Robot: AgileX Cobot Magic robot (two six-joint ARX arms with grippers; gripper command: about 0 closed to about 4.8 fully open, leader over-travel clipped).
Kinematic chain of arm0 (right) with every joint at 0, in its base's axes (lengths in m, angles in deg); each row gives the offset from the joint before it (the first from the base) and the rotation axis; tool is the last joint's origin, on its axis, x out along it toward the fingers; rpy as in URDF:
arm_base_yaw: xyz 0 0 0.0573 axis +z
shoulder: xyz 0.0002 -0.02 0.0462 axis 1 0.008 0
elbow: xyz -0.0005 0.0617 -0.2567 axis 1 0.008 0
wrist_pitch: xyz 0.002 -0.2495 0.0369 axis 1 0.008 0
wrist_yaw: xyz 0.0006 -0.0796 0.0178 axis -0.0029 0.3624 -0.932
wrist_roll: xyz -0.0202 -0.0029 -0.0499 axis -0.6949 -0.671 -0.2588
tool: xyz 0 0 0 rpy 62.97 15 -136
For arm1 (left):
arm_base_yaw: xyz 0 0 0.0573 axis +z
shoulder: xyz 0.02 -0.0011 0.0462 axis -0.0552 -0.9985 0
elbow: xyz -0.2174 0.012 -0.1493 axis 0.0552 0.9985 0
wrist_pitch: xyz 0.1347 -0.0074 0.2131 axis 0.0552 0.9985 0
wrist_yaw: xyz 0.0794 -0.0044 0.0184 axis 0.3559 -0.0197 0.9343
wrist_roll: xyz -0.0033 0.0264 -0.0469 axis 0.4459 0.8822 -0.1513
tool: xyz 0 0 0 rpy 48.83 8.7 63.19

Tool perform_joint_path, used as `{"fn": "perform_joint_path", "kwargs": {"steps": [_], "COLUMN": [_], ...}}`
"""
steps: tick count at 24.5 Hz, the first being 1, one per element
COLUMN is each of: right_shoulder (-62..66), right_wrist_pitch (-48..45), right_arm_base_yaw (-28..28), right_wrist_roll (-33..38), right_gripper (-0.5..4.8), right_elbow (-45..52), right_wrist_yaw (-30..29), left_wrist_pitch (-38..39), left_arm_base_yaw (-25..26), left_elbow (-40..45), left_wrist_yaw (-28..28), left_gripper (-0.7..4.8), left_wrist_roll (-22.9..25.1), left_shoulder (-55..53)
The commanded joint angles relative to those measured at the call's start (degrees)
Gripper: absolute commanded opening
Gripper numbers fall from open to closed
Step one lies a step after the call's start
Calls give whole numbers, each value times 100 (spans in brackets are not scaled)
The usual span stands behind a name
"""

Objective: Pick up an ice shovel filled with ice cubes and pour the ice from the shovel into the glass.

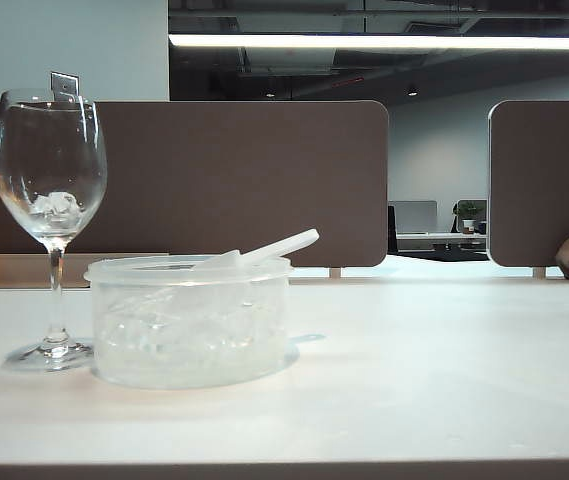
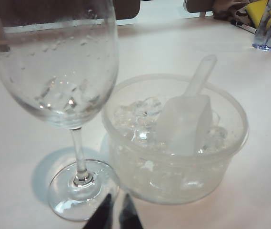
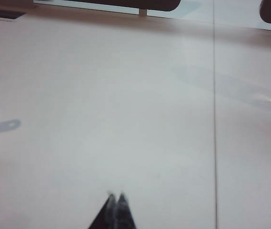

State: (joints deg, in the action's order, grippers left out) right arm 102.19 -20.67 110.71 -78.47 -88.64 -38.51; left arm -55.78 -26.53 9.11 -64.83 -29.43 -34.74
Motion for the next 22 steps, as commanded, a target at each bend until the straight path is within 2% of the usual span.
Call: {"fn": "perform_joint_path", "kwargs": {"steps": [1,22], "right_shoulder": [-278,-1145], "right_wrist_pitch": [258,417], "right_arm_base_yaw": [-197,-964], "right_wrist_roll": [26,221], "right_gripper": [-1,-1], "right_elbow": [138,614], "right_wrist_yaw": [-142,-332], "left_wrist_pitch": [-48,-48], "left_arm_base_yaw": [2,2], "left_elbow": [-7,-7], "left_wrist_yaw": [-15,-13], "left_gripper": [29,29], "left_wrist_roll": [-15,-15], "left_shoulder": [-4,-4]}}
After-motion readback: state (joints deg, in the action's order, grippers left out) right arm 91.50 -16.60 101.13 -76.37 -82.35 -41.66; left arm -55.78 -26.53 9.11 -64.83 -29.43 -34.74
